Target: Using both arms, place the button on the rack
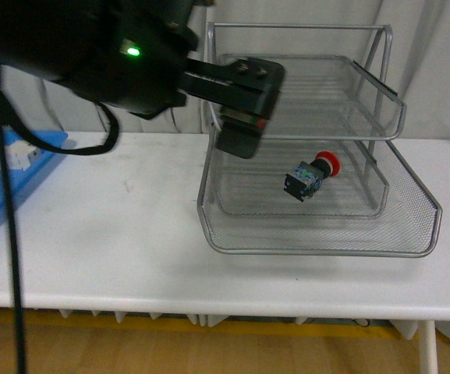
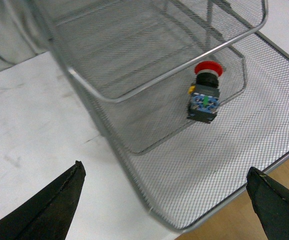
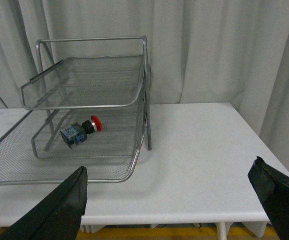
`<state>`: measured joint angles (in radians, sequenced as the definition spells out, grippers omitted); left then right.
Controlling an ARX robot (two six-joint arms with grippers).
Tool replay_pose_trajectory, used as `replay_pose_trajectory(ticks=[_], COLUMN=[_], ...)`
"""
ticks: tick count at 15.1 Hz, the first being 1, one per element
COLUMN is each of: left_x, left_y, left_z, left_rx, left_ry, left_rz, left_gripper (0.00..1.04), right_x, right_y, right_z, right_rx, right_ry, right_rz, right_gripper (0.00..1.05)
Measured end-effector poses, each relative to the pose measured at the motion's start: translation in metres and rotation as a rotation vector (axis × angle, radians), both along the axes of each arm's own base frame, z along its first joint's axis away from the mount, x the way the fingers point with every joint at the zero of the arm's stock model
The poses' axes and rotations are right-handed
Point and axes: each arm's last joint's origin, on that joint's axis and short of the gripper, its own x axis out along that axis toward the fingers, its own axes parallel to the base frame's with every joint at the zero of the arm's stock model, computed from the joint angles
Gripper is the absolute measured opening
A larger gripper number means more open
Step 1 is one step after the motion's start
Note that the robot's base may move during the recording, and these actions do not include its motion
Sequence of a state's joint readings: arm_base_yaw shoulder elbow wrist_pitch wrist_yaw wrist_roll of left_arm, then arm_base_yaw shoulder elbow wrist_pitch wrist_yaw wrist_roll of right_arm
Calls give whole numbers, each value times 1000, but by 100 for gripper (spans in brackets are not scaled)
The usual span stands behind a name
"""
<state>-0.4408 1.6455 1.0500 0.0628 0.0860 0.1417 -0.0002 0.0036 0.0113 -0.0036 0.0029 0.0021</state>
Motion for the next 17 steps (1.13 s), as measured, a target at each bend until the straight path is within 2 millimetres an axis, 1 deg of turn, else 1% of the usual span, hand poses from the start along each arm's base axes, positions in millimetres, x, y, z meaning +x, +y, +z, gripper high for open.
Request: replay_pose_trajectory(ticks=[1,2,3,4,5,6,7,9,11,13,14,15,17], left_x=[-12,-22,-47,-69,-88,-100,-110,-128,-142,-156,-161,-166,-176], left_y=[18,33,67,101,120,123,125,134,141,144,152,157,155], left_z=[8,12,4,-3,-5,-9,-20,-36,-38,-47,-49,-50,-55], left_rx=[-4,-64,-141,-186,-208,-229,-227,-220,-226,-222,-225,-221,-225], left_ry=[-37,-264,-404,-471,-521,-526,-498,-474,-495,-479,-477,-489,-481], left_rz=[32,227,438,535,592,575,544,555,558,551,540,573,549], left_gripper=[98,88,74,61,48,37,25,2,2,2,2,2,2], right_x=[0,0,0,0,0,0,0,0,0,0,0,0,0], right_y=[0,0,0,0,0,0,0,0,0,0,0,0,0], right_z=[0,0,0,0,0,0,0,0,0,0,0,0,0], right_rx=[0,0,0,0,0,0,0,0,0,0,0,0,0], right_ry=[0,0,0,0,0,0,0,0,0,0,0,0,0], right_rz=[0,3,2,2,2,3,3,3,3,3,3,2,3], right_gripper=[98,98,98,98,98,98,98,98,98,98,98,98,98])
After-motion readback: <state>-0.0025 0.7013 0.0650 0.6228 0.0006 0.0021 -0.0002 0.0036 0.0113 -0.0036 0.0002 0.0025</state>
